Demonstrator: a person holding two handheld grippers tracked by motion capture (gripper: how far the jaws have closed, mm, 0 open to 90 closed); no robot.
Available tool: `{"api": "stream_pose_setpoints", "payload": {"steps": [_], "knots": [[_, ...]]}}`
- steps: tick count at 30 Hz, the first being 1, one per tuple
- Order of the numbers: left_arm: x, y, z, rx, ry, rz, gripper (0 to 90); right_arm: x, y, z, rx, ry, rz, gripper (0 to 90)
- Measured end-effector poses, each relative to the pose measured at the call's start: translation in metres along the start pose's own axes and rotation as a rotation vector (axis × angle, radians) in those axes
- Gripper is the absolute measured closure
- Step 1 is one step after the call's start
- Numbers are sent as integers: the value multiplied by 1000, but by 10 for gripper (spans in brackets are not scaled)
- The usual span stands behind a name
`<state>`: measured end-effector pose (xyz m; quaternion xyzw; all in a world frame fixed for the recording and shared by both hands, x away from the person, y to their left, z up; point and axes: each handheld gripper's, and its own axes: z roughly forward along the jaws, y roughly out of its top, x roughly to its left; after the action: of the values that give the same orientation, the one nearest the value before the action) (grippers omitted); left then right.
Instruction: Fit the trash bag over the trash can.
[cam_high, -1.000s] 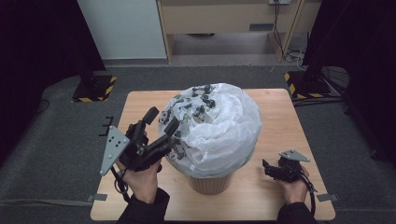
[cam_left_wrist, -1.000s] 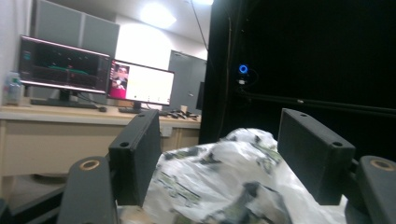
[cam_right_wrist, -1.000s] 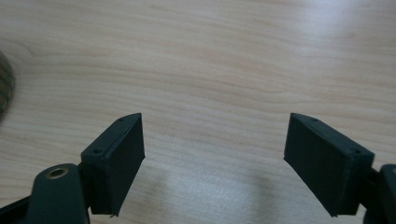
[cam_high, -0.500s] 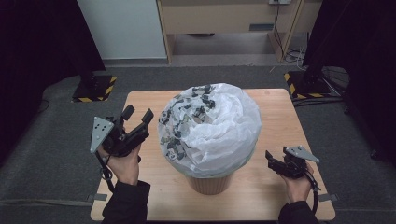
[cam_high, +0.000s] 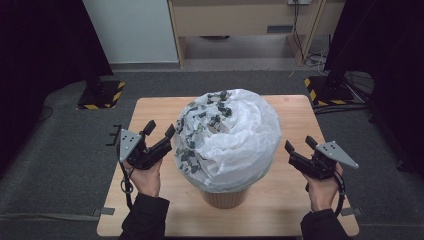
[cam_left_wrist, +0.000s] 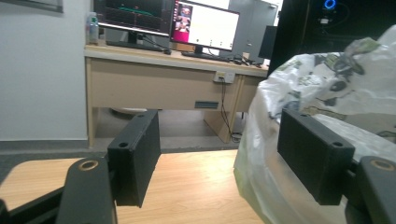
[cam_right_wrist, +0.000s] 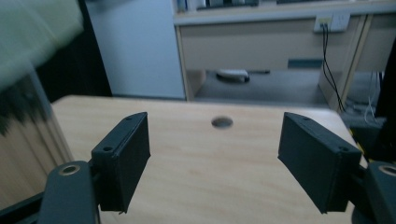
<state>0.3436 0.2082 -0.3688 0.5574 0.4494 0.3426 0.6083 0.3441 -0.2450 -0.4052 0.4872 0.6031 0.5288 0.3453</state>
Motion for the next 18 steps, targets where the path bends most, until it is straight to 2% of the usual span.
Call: {"api": "stream_pose_setpoints", "payload": {"steps": [7,10,14,18], "knots": [[-14,2,5,-12,-24,2,293,17,44,-8,-110,42,-9,226],[-16,2,7,-12,-27,0,293,29,58,-12,-139,82,-24,208],[-16,2,7,-8,-25,0,293,45,67,-9,-135,117,-53,198],[-15,2,7,-3,-26,-4,293,51,62,1,-102,106,-87,203]]}}
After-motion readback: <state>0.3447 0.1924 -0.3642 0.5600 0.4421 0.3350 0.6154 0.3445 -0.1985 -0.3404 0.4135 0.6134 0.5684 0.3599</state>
